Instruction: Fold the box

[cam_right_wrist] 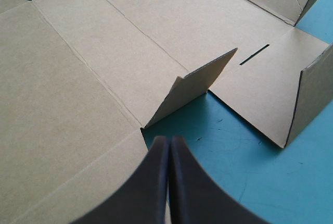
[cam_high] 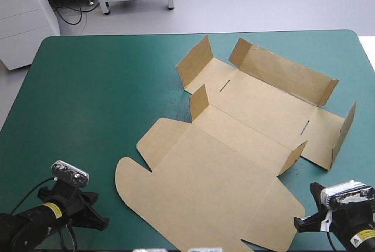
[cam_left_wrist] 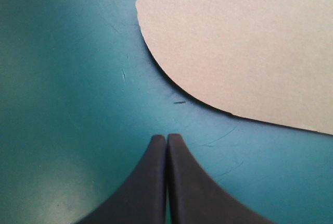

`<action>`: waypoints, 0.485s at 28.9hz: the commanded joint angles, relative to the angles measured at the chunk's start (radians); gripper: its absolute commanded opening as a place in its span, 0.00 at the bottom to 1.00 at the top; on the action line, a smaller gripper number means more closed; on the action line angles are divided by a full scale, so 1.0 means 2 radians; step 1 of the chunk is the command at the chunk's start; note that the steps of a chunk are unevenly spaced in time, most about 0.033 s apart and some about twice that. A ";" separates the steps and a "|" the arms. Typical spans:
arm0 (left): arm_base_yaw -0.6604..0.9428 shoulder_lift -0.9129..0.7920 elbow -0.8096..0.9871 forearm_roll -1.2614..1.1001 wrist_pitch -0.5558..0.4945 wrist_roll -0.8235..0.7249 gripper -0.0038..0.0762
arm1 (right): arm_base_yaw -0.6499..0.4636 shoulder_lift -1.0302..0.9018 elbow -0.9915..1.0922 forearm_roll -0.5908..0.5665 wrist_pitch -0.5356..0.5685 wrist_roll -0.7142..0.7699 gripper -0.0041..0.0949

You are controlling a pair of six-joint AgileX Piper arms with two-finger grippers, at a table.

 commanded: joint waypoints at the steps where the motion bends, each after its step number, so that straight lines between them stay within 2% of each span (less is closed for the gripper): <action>1: -0.002 0.003 -0.013 -0.007 -0.021 -0.002 0.01 | 0.001 0.010 -0.016 0.003 -0.032 -0.003 0.02; 10: -0.002 0.003 -0.013 -0.007 -0.021 -0.002 0.01 | 0.001 0.012 -0.044 0.006 -0.015 0.028 0.04; 12: -0.002 0.003 -0.013 -0.007 -0.021 -0.002 0.01 | 0.001 0.022 -0.062 -0.001 0.002 0.038 0.10; 14: -0.002 0.003 -0.013 -0.007 -0.021 -0.002 0.01 | 0.001 0.037 -0.083 -0.017 0.025 0.046 0.24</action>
